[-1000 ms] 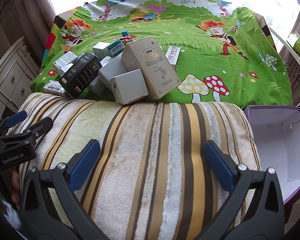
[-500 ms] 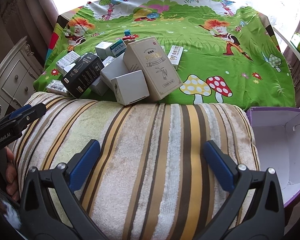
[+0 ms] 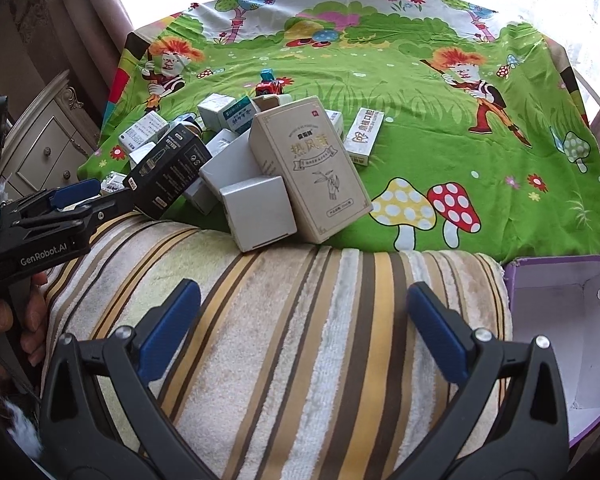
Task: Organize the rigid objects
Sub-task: 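Grasp the black DORMI box with the left tool while the right tool grasps the beige text box, then carry both boxes into the purple storage box and open both tools, then move both open tools back to the pile of boxes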
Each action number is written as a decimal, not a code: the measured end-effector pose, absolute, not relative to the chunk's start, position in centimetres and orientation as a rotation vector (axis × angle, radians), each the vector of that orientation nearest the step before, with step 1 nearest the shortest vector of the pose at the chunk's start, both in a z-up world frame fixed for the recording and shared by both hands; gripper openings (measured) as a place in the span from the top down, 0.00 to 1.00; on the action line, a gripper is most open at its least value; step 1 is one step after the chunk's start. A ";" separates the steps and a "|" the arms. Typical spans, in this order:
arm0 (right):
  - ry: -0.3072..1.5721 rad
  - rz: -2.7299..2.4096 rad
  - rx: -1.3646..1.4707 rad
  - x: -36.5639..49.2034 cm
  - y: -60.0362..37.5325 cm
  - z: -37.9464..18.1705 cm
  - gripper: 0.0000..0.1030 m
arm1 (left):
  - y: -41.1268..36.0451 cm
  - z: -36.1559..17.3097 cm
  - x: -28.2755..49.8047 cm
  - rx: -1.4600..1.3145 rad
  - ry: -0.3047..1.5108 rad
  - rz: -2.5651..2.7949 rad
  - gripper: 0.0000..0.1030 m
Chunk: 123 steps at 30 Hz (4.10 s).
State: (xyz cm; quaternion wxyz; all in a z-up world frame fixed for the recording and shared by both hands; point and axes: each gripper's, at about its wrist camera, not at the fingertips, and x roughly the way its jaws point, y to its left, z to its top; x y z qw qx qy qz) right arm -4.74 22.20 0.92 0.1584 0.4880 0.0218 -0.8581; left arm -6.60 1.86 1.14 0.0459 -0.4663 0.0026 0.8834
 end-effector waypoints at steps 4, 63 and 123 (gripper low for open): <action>0.075 -2.434 1.380 -6.2 22.2 0.9 0.00 | 2.4 0.5 -7.7 -1.458 0.048 2.677 0.31; -0.056 -2.631 1.110 -5.2 28.1 4.1 0.46 | 8.8 5.6 -3.0 -1.131 0.043 2.700 0.61; -0.272 -2.810 1.248 3.8 41.9 2.2 0.07 | 20.1 4.8 0.3 -1.153 0.119 2.316 0.23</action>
